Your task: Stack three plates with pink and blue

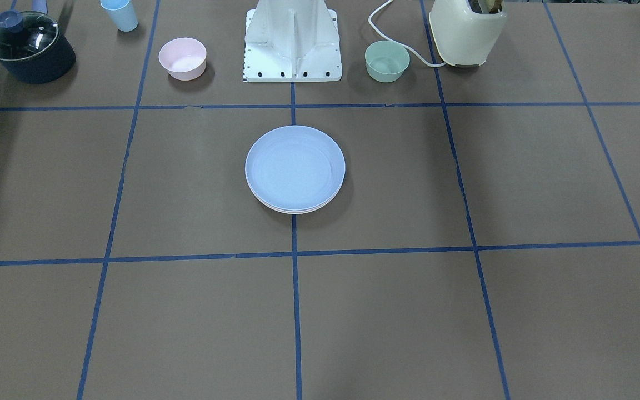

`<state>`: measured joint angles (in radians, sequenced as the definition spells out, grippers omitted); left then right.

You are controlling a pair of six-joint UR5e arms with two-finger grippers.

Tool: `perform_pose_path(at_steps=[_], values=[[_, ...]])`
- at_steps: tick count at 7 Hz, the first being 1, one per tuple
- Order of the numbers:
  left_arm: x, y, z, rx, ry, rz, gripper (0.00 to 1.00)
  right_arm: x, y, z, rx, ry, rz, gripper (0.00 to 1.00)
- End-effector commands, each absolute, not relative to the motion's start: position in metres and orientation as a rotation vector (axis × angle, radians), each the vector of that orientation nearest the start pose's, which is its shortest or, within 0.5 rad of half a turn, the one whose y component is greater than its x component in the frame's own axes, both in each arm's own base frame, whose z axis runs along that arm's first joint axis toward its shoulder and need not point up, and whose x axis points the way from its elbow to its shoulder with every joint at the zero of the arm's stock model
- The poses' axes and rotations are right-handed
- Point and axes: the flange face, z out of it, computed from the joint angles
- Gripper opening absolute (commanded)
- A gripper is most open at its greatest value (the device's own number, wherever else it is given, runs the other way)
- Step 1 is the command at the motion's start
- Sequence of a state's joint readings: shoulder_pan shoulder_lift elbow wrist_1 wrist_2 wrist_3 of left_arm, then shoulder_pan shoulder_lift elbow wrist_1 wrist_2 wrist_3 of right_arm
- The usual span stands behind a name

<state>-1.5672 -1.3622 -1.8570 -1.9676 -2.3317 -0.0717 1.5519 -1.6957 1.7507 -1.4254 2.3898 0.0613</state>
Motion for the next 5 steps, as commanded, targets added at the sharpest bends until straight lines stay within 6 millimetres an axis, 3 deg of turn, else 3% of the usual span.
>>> perform_pose_path(at_steps=[1,2,4,5], values=[[-0.066,-0.41,0.554,0.441,0.765,0.118,0.99,0.054,-0.464,0.624,0.133,-0.823,-0.026,1.0],[-0.067,-0.406,0.556,0.436,0.764,0.111,0.99,0.056,-0.469,0.627,0.116,-0.831,-0.013,1.0],[-0.068,-0.404,0.561,0.425,0.764,0.106,0.99,0.063,-0.49,0.609,0.02,-0.829,0.044,1.0],[-0.068,-0.404,0.571,0.407,0.764,0.098,0.99,0.063,-0.489,0.613,0.008,-0.826,0.049,1.0]])
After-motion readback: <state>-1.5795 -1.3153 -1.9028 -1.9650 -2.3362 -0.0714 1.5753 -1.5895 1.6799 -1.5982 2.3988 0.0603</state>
